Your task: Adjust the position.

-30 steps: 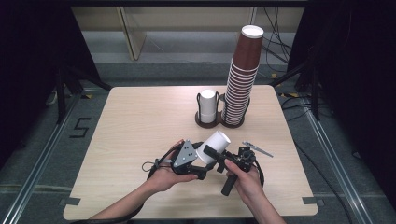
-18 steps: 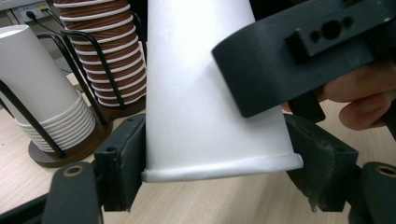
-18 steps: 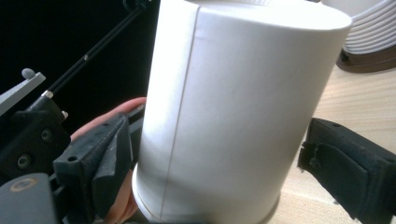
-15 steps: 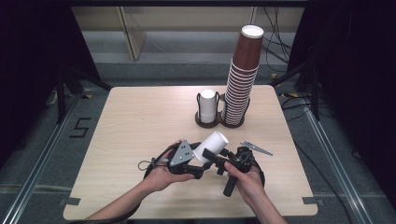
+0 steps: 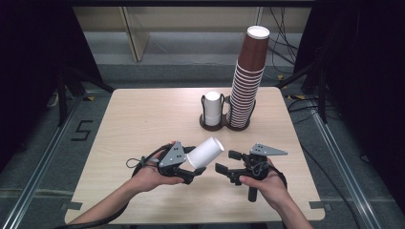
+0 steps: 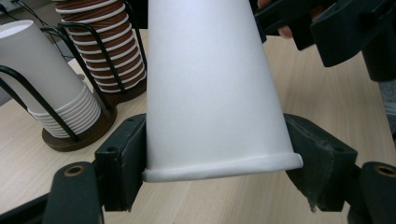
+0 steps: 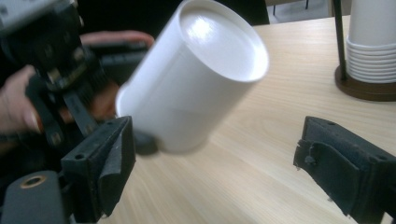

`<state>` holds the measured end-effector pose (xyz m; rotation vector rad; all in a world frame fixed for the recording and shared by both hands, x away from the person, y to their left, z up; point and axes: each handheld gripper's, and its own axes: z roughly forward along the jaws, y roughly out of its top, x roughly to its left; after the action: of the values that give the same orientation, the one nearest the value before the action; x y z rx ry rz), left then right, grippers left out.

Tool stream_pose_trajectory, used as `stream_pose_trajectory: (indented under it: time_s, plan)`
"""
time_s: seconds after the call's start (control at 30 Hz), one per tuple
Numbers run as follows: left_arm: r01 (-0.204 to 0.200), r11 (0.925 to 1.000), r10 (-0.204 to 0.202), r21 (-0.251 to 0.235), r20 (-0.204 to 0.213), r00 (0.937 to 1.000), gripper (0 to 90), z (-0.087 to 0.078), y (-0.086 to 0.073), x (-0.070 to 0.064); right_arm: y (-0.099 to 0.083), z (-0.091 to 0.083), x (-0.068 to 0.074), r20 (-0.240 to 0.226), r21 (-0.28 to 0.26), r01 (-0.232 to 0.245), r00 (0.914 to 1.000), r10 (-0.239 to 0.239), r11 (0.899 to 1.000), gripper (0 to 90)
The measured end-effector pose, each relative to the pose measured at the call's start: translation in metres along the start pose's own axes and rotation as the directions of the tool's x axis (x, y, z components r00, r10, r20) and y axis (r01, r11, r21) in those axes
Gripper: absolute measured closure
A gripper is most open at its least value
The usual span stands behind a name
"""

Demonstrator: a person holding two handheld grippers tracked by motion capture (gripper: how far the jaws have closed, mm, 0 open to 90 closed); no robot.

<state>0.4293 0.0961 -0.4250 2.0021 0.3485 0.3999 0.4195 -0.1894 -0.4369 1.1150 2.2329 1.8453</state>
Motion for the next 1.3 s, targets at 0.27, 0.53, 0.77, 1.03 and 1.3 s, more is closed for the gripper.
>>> stream_pose_trajectory:
  time_s: [0.27, 0.53, 0.77, 1.03, 1.3]
  plan:
    - [-0.046, 0.9976, 0.043, 0.052, 0.045, 0.9981, 26.4, -0.011, 0.001, 0.002, -0.004, -0.008, -0.001, 0.015, 0.133, 0.184, 0.9821, -0.187, 0.974, 14.7]
    - [-0.117, 0.9859, 0.105, 0.119, 0.105, 0.9890, 26.4, -0.014, 0.002, 0.001, -0.006, -0.003, 0.004, -0.097, 0.290, 0.355, 0.9350, -0.341, 0.889, 15.3]
    - [-0.152, 0.9737, 0.126, 0.170, 0.155, 0.9799, 26.7, -0.013, 0.002, -0.002, -0.003, 0.004, 0.010, -0.193, 0.392, 0.483, 0.8753, -0.444, 0.783, 15.3]
    - [-0.218, 0.9423, 0.159, 0.254, 0.233, 0.9593, 26.9, -0.012, 0.003, -0.007, 0.006, 0.010, 0.014, -0.276, 0.450, 0.614, 0.7860, -0.553, 0.648, 15.5]
    - [-0.277, 0.9073, 0.189, 0.317, 0.280, 0.9411, 27.0, -0.006, 0.005, -0.011, 0.017, 0.022, 0.017, -0.295, 0.447, 0.663, 0.7431, -0.601, 0.601, 15.6]
